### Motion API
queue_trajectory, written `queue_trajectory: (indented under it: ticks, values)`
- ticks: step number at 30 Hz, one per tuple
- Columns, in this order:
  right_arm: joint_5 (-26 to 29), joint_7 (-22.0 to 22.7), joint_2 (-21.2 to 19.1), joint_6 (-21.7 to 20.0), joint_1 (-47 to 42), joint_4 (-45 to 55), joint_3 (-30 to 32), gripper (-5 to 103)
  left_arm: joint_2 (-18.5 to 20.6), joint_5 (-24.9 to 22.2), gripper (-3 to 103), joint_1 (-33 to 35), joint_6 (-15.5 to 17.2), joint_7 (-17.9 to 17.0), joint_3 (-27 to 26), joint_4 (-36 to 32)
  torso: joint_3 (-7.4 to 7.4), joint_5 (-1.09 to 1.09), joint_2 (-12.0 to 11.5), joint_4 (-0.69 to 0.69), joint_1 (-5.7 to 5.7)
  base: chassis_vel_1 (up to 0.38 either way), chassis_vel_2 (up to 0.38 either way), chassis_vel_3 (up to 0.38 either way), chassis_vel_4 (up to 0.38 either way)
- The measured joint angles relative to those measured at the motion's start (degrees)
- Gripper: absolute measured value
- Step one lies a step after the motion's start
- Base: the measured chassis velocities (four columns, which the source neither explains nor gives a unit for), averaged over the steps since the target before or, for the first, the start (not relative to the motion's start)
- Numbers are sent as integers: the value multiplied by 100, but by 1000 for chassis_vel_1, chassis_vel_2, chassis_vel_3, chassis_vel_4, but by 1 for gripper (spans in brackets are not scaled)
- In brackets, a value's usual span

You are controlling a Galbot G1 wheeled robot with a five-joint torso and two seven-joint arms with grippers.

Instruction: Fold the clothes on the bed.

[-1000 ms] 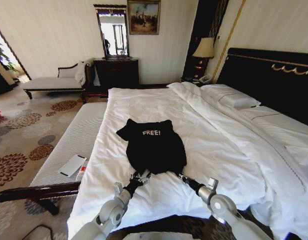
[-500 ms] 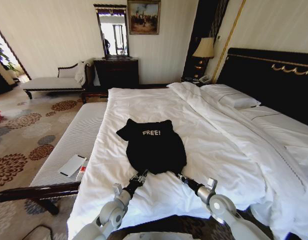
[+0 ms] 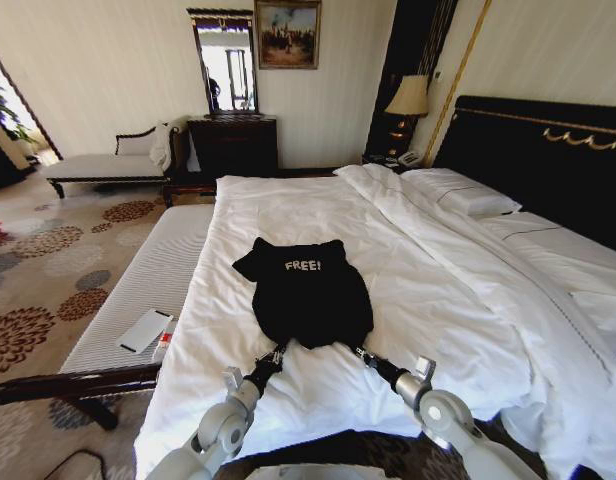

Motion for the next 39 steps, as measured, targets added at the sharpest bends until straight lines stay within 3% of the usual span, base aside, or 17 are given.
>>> queue_trajectory:
  ticks: [6, 17, 20, 28, 33, 39]
  values:
    - [-85, -2, 14, 45, -191, 101, 199, 1, 137, -104, 1, 233, 40, 32, -312, -280, 0, 0, 0, 1, 0, 0, 0, 0, 0]
    - [-618, -159, 211, 89, -1240, 785, 940, 1, 523, -461, 1, 1126, 224, 139, -1406, -1213, -1, 0, 0, -2, 0, 0, 0, 0, 0]
    - [-869, -257, 255, 115, -1620, 1066, 1151, 1, 655, -451, 1, 1782, 242, 265, -1815, -1565, -1, -1, 0, 0, -1, 0, 0, 0, 0]
    - [-908, -291, 75, 118, -2010, 1391, 1560, 1, 814, -610, 1, 3074, 206, 484, -2761, -2070, -1, 0, 1, 0, -1, 0, 0, 0, 0]
    - [-1036, -297, 5, 103, -2281, 1518, 1620, 1, 842, -700, 1, 3830, 77, 655, -3487, -2226, -1, 0, 0, -1, -1, 0, 0, 0, 0]
    - [-1198, -304, -1, 104, -2539, 1603, 1637, 1, 851, -732, 1, 4437, -90, 744, -3952, -2281, -1, 0, 1, 0, -1, 0, 0, 0, 0]
